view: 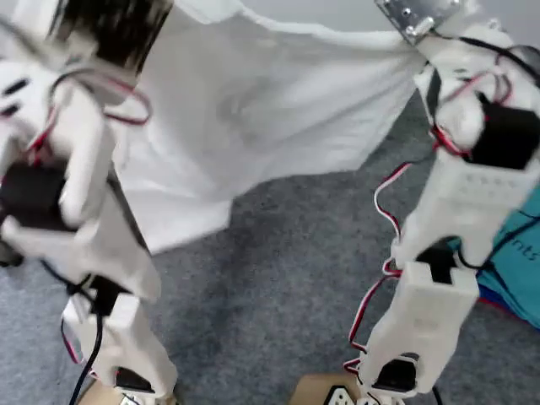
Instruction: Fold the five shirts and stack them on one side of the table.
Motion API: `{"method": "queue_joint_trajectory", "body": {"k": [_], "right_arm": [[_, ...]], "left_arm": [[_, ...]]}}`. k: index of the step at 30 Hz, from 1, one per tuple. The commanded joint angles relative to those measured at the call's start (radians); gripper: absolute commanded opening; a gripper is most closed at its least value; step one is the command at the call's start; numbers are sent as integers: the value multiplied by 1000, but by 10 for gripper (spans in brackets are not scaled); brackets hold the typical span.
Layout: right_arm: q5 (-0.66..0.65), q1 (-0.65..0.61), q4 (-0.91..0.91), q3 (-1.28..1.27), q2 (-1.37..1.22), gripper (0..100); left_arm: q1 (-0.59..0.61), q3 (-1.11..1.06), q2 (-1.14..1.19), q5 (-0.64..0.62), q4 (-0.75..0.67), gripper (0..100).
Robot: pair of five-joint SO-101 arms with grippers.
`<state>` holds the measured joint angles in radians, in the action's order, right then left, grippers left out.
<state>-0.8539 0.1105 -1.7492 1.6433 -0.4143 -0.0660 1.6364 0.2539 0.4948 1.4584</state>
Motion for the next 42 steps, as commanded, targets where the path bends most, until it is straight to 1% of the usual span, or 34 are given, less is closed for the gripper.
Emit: {"method": "queue_joint_trajectory", "body": {"k": [1,4,9,11,14,16,19,23,26,28,31,35,42], "right_arm": [[-25,39,-36,32,154,11],[-69,51,-39,32,239,11],[-77,51,-44,31,383,11],[-106,51,-47,28,430,11],[-143,61,-47,-48,516,11],[-147,85,-47,-144,590,11],[-166,90,-45,-331,722,11],[-161,88,-42,-606,920,11],[-161,58,-39,-812,1050,11],[-160,45,-39,-931,1115,11],[-152,45,-15,-1103,1179,11],[-121,45,84,-1297,1218,11],[-123,44,366,-1599,1216,11]], "left_arm": [[-26,36,-138,43,55,2],[-44,36,-215,54,97,2],[-41,36,-328,103,150,2],[-41,36,-371,132,169,2],[-41,36,-420,167,184,2],[-41,36,-446,193,186,2],[-41,36,-477,209,189,2],[-41,35,-512,212,249,2],[-41,35,-519,212,295,2],[-41,31,-512,210,296,2],[-41,-65,-514,209,296,2],[-43,-225,-514,209,296,2],[-43,-555,-512,209,293,2]]}}
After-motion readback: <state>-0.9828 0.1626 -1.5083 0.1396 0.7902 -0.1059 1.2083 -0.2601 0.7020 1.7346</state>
